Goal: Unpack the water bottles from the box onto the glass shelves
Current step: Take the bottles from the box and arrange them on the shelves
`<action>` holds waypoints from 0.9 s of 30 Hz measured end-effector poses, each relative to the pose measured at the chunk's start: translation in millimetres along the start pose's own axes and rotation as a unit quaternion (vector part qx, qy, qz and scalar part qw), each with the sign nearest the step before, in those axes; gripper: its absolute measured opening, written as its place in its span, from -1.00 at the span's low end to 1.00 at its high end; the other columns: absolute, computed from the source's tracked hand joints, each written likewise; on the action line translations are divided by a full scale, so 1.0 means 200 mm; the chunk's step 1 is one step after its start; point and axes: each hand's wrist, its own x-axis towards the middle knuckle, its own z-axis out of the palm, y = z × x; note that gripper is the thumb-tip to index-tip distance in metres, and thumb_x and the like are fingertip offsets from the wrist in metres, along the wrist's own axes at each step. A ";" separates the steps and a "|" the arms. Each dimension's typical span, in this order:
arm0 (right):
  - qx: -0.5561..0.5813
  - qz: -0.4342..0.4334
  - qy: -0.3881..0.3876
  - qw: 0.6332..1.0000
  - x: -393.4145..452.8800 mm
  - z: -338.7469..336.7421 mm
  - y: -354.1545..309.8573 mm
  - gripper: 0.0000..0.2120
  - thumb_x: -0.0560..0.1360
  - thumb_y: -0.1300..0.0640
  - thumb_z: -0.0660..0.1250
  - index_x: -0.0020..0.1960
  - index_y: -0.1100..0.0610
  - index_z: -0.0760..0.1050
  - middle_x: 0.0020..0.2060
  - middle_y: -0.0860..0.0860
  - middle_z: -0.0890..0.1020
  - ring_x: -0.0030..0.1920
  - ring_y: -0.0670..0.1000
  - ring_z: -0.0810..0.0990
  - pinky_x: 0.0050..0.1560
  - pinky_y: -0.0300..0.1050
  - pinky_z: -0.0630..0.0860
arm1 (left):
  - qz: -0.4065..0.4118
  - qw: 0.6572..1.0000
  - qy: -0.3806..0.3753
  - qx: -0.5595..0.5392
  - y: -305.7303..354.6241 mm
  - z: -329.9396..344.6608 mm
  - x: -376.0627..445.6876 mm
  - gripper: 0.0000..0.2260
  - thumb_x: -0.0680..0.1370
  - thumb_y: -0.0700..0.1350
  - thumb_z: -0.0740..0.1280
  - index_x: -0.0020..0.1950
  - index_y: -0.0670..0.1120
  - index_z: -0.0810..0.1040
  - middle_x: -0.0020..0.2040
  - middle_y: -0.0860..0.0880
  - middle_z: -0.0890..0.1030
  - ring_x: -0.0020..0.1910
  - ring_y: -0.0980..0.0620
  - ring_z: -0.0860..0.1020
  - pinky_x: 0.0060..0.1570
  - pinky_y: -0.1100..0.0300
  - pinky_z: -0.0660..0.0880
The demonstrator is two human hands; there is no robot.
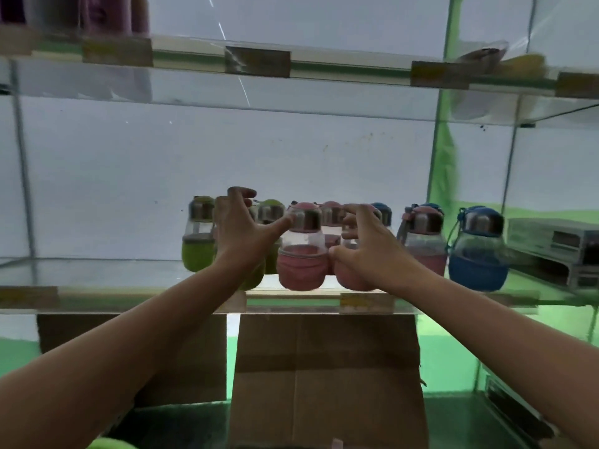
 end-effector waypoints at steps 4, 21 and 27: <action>-0.003 0.022 -0.002 1.000 -0.18 -0.19 0.22 -0.45 0.46 0.09 0.36 0.36 0.05 0.20 0.22 0.03 0.39 0.14 0.03 0.49 0.17 -0.08 0.45 | 0.015 0.998 -0.042 -0.038 0.18 0.26 -0.19 -0.47 0.32 0.09 0.53 0.13 -0.05 0.36 0.09 -0.07 0.50 0.07 -0.03 0.50 0.11 0.04 0.49; -0.012 0.195 0.013 0.981 -1.01 -0.89 1.29 -0.42 0.48 0.08 0.36 0.41 0.04 0.18 0.27 -0.02 0.39 0.16 -0.11 0.41 0.11 -0.22 0.37 | -0.047 0.945 -0.284 -0.157 0.70 1.60 -1.15 -0.56 0.35 0.00 0.52 0.12 -0.04 0.41 0.04 -0.01 0.51 0.02 0.05 0.48 -0.10 0.33 0.38; -0.026 0.279 -0.014 0.960 -1.44 -0.96 1.60 -0.41 0.48 0.03 0.36 0.42 0.00 0.17 0.28 -0.05 0.37 0.20 -0.14 0.39 0.23 -0.15 0.40 | -0.061 0.910 -0.388 -0.132 0.70 1.84 -1.52 -0.56 0.36 0.04 0.51 0.12 0.00 0.39 0.07 -0.03 0.52 0.04 0.05 0.51 0.00 0.22 0.46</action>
